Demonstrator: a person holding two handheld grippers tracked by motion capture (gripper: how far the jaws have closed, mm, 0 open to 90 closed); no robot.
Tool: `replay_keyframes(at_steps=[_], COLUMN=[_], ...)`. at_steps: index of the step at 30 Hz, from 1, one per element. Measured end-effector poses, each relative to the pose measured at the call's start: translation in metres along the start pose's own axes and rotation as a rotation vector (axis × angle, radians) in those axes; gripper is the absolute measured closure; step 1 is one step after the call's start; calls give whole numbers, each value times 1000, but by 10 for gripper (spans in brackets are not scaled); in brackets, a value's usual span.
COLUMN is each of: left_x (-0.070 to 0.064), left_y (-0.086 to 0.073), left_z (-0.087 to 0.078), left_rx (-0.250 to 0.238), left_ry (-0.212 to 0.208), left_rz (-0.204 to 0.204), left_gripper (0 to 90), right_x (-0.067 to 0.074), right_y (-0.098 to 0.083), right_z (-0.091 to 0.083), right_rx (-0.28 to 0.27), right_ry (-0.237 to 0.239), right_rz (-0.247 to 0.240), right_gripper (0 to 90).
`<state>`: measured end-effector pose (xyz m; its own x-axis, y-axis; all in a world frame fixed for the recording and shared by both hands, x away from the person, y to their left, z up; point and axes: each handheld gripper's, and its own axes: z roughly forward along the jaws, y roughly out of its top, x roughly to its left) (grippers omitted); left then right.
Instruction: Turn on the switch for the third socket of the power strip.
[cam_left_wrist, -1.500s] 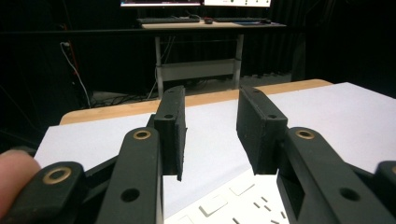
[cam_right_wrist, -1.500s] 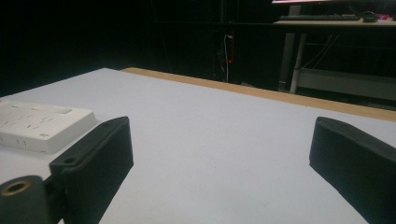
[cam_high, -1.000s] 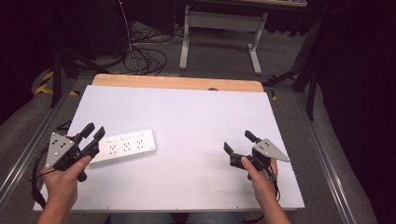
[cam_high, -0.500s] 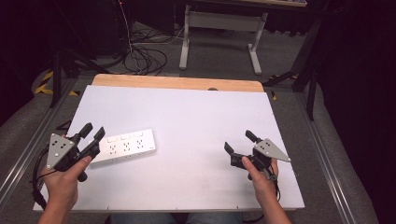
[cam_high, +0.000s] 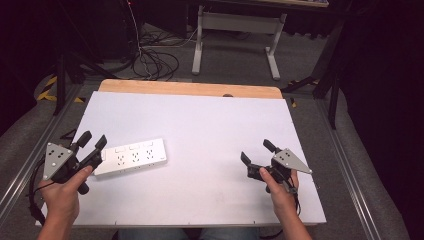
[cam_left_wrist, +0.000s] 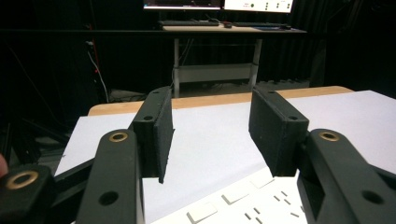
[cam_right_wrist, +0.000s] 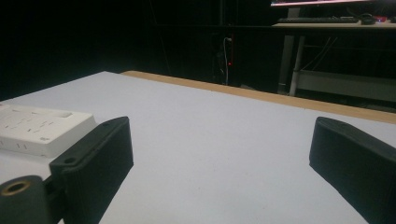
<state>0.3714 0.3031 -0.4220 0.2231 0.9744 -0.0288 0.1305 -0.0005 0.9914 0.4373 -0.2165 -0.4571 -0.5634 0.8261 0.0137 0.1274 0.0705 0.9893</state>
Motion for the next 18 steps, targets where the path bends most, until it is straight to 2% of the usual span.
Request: replay_keyframes(at_steps=[7,12,18], left_x=[1,3,5], left_y=[0,-1,-1], left_z=[0,1,0], left_rx=[-1,7,5], left_ry=[-22,-21,-26], left_rz=[-4,-4,-4], left_gripper=[464,415,402], right_x=[0,0,-1], right_y=[1,1,1], right_z=[-1,-1,-1], right_rx=[-5,-7,-4], right_ry=[-3,-2,-2], right_rz=[9,10,6], right_gripper=[66,66,66])
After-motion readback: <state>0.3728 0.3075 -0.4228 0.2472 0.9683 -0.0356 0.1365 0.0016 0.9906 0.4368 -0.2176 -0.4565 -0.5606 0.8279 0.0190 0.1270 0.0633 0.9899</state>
